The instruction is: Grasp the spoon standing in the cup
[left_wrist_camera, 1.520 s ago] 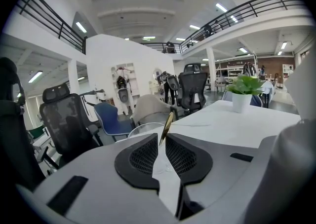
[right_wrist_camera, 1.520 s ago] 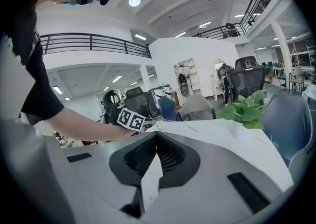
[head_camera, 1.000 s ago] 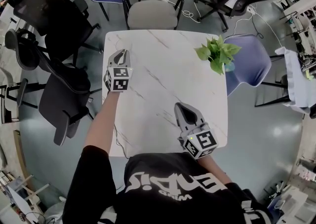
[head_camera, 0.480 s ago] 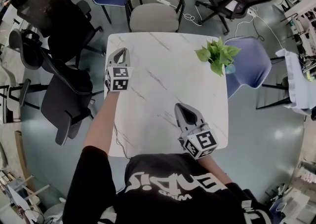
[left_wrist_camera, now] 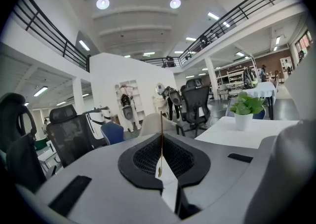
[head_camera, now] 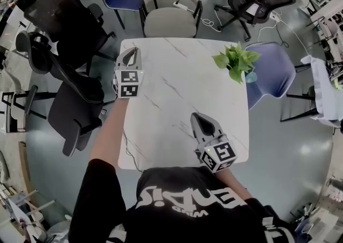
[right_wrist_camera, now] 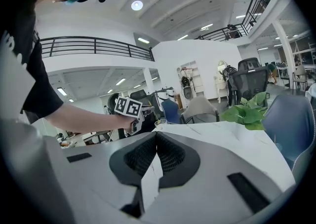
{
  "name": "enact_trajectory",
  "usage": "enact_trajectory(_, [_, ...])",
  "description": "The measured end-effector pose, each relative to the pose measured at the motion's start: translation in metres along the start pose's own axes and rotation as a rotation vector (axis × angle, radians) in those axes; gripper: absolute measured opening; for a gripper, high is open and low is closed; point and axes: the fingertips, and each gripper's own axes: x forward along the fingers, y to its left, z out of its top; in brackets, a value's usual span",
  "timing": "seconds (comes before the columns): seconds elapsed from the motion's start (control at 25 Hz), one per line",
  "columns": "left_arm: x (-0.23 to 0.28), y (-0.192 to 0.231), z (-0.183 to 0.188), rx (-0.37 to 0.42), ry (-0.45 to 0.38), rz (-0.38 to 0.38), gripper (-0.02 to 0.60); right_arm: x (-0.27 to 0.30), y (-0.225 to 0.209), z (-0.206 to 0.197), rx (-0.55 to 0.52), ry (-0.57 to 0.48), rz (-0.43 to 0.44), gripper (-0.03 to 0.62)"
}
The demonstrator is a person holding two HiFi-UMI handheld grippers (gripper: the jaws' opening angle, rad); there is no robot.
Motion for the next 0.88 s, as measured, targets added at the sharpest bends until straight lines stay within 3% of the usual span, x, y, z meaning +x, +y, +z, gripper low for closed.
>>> enact_trajectory(0.28, [-0.024,0.001,0.02,-0.019,-0.038,0.001,0.02,-0.005,0.004,0.003,0.004,-0.017,0.01,0.012])
enact_trajectory(0.88, [-0.109,-0.03,0.036,-0.14,-0.081,-0.001,0.02,-0.029,0.007,0.004,-0.009,-0.047,0.018,0.012])
